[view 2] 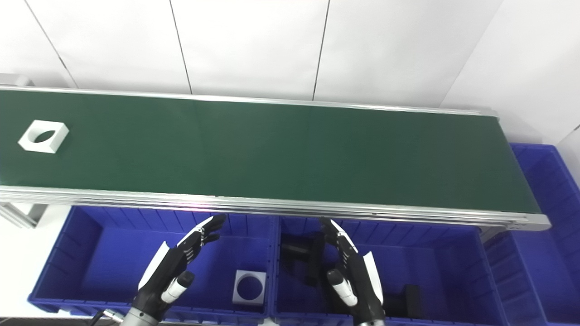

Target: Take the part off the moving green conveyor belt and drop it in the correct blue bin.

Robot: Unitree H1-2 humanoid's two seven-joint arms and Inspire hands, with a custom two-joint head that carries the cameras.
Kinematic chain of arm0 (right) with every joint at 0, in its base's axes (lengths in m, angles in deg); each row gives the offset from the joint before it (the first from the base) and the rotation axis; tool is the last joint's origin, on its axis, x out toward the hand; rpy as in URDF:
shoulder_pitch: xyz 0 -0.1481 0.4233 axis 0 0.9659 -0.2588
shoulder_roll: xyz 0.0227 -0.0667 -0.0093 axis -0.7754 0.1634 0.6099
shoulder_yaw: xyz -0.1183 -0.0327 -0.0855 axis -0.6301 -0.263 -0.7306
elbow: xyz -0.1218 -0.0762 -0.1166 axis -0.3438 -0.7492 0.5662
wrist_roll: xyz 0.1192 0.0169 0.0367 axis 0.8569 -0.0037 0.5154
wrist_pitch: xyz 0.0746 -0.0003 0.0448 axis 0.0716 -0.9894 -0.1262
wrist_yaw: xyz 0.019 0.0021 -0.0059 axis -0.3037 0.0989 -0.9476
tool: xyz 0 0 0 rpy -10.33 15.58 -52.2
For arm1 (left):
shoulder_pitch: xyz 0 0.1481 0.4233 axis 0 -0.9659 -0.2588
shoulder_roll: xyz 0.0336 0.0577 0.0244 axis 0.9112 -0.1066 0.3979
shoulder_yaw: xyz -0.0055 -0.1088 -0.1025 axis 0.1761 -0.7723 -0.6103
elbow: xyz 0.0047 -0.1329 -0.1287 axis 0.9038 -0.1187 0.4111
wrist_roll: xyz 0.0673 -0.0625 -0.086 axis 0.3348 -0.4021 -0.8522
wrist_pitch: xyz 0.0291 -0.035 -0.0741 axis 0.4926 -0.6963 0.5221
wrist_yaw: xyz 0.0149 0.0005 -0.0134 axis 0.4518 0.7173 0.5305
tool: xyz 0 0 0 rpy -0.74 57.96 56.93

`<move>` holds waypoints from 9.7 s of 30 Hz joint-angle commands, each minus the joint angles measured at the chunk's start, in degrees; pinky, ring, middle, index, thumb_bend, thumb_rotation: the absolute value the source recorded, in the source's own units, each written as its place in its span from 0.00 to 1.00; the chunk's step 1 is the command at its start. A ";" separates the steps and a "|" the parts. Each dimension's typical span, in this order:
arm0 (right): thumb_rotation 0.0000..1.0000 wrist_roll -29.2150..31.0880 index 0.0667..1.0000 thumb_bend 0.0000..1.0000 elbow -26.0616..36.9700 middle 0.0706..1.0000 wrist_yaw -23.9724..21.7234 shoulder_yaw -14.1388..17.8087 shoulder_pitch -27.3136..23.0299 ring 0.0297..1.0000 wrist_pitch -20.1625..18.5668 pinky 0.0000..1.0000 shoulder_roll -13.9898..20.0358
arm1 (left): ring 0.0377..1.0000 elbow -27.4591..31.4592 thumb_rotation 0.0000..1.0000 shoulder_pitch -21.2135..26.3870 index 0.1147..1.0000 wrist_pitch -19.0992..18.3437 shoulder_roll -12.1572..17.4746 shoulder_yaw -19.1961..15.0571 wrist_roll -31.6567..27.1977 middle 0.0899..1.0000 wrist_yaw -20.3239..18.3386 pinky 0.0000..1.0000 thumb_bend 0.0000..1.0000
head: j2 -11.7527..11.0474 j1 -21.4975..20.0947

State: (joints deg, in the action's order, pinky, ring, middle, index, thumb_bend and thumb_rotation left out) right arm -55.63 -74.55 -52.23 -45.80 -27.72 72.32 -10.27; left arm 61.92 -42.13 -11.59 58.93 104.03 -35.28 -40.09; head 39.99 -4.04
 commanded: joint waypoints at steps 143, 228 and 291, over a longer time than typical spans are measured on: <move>1.00 3.54 0.88 0.81 -13.37 0.90 -1.96 1.44 -5.92 0.91 3.11 0.91 1.90 | 0.77 -23.51 0.00 51.63 0.83 -7.67 23.80 2.38 40.91 0.78 -5.14 0.75 1.00 | -15.55 18.19; 1.00 3.99 0.86 0.81 -10.64 0.86 -2.70 1.60 -4.31 0.87 3.11 0.87 0.57 | 0.12 -38.20 0.05 60.82 0.43 -22.82 18.79 19.66 53.18 0.16 -1.75 0.09 0.52 | -13.68 16.31; 0.96 5.00 0.85 0.82 -2.23 0.83 -11.01 8.37 -3.16 0.84 3.11 0.84 -0.95 | 0.42 13.95 0.00 32.06 0.44 -20.98 18.35 8.40 49.33 0.44 -32.10 0.34 0.52 | 2.56 15.31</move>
State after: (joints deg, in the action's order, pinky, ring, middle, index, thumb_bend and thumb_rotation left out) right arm -50.77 -78.50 -63.46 -37.61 -30.54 72.40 -11.00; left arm 75.34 -10.56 -32.01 77.28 112.59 13.12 -73.01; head 42.54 11.34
